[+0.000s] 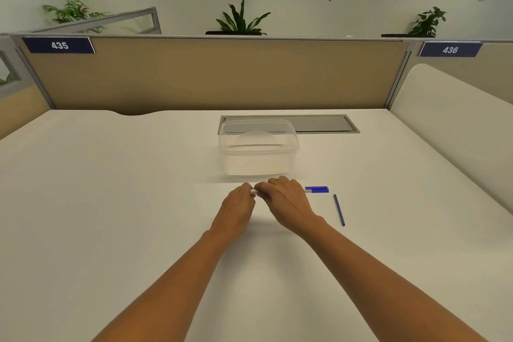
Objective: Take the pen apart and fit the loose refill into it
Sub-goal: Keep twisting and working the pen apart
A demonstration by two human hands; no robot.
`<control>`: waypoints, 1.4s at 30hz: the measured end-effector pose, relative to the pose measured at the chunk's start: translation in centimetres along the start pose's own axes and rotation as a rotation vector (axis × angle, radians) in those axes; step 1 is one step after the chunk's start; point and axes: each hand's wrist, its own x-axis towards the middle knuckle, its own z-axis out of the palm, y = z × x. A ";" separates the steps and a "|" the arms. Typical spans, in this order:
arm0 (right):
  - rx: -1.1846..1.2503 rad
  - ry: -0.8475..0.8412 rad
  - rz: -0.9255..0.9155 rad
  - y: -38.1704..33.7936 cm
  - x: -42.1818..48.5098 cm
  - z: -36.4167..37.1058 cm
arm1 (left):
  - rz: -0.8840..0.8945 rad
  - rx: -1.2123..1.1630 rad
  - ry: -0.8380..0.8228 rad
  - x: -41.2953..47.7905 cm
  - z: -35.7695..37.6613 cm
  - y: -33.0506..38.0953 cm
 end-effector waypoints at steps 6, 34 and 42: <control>0.161 -0.029 0.129 -0.6 0.3 -0.4 | -0.067 -0.384 -0.010 0.3 0.0 -0.1; 1.279 0.141 0.566 -0.6 0.8 -1.3 | 0.059 -0.381 0.159 1.7 -1.0 2.0; 1.321 0.166 0.684 0.8 0.7 -1.2 | 0.173 0.028 0.186 1.6 -0.5 0.9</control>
